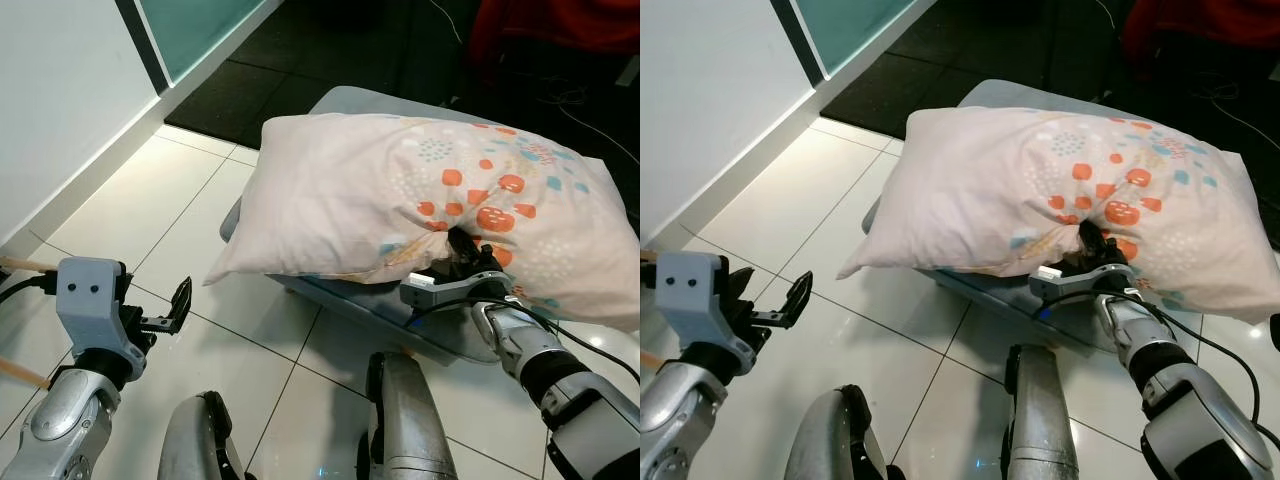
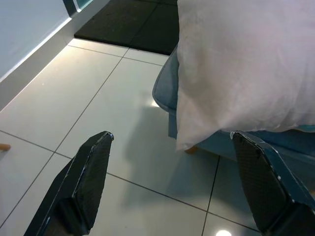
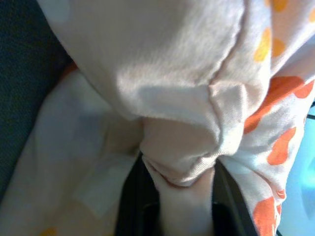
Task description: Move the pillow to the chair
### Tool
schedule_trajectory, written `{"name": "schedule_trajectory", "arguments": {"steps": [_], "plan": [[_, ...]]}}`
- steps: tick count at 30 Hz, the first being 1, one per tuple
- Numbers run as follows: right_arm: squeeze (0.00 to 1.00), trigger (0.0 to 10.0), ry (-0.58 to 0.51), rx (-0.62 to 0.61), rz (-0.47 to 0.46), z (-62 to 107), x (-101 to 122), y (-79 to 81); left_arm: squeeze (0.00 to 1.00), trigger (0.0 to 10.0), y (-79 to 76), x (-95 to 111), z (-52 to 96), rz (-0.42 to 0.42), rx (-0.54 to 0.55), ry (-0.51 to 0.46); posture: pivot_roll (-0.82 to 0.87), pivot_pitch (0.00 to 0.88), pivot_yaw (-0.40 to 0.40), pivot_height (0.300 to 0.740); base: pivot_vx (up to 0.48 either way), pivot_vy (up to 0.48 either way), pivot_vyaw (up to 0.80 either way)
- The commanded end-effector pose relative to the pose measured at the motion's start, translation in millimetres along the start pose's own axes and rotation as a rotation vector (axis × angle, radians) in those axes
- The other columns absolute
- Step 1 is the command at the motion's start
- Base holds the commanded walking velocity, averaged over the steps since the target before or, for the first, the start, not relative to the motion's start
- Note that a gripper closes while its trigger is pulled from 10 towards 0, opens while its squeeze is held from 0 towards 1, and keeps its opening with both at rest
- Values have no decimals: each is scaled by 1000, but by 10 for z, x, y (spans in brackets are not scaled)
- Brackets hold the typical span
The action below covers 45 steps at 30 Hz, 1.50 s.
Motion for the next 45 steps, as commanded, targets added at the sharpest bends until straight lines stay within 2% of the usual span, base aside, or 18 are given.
{"name": "schedule_trajectory", "arguments": {"steps": [1,14,16,17,18,19,20,22,23,25,26,28,30,31,33,34,36,45], "plan": [[0,0,25,23,-19,10,-71,17,0,10000,9,-42,45,-9,4,29,-59,359,54,511,0,0,0],[0,0,18,76,-108,-9,-96,9,0,10000,-5,-34,16,2,10,28,-75,342,45,511,0,0,0],[0,0,21,211,-392,-27,56,113,0,10000,16,-13,-67,5,20,12,-91,307,39,511,0,0,0],[0,0,21,211,-392,-27,56,113,0,10000,16,-13,-67,5,20,12,-91,307,39,511,0,0,0],[0,0,-1,267,-526,-38,174,133,0,10000,29,-4,-100,6,26,5,-93,303,39,511,0,0,0],[0,0,-1,267,-526,-38,174,133,0,10000,29,-4,-100,6,26,5,-93,303,39,511,0,0,0],[0,0,-62,306,-651,-50,338,107,0,10000,43,4,-136,11,34,-4,-104,283,34,511,0,0,0],[0,0,-62,306,-651,-50,338,107,0,10000,43,4,-136,11,34,-4,-104,283,34,511,0,0,0],[0,0,-98,329,-741,-63,456,78,0,10000,47,1,-171,17,41,-9,-113,263,30,511,0,0,0],[0,0,-98,329,-741,-63,456,78,0,10000,47,1,-171,17,41,-9,-113,263,30,511,0,0,0],[0,0,-161,350,-862,-74,637,3,0,10000,34,7,-216,25,44,-21,-123,233,27,511,0,0,0],[0,0,-161,350,-862,-74,637,3,0,10000,34,7,-216,25,44,-21,-123,233,27,511,0,0,0],[0,0,-259,387,-1238,-106,975,-308,0,10000,-20,19,-340,63,51,-50,-149,151,18,516,0,0,0],[0,0,-305,398,-1364,-86,1073,-447,0,10000,-49,22,-385,86,55,-59,-154,125,13,521,0,0,0],[0,0,-305,398,-1364,-86,1073,-447,0,10000,-49,22,-385,86,55,-59,-154,125,13,521,0,0,0],[0,0,-338,410,-1439,-63,1117,-526,0,10000,-81,17,-421,104,56,-63,-161,102,10,526,0,0,0],[0,0,-370,417,-1473,-28,1097,-589,0,10000,-168,32,-476,129,48,-78,-171,64,2,536,0,0,0],[0,0,-385,394,-1475,-65,947,-730,0,10000,-248,45,-557,152,42,-99,-188,35,-4,561,0,0,0]]}}
Point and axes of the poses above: a point about 5 cm out from each wrist's last joint towards the gripper, its own z axis pointing back from the gripper into the wrist, its own x axis along the axis of the wrist's last joint, y = z × x, the point moved 4 cm from there along -z, pointing out of the wrist towards the gripper, and after that the axes turned 14 degrees about -z, right-handed, at the moved point
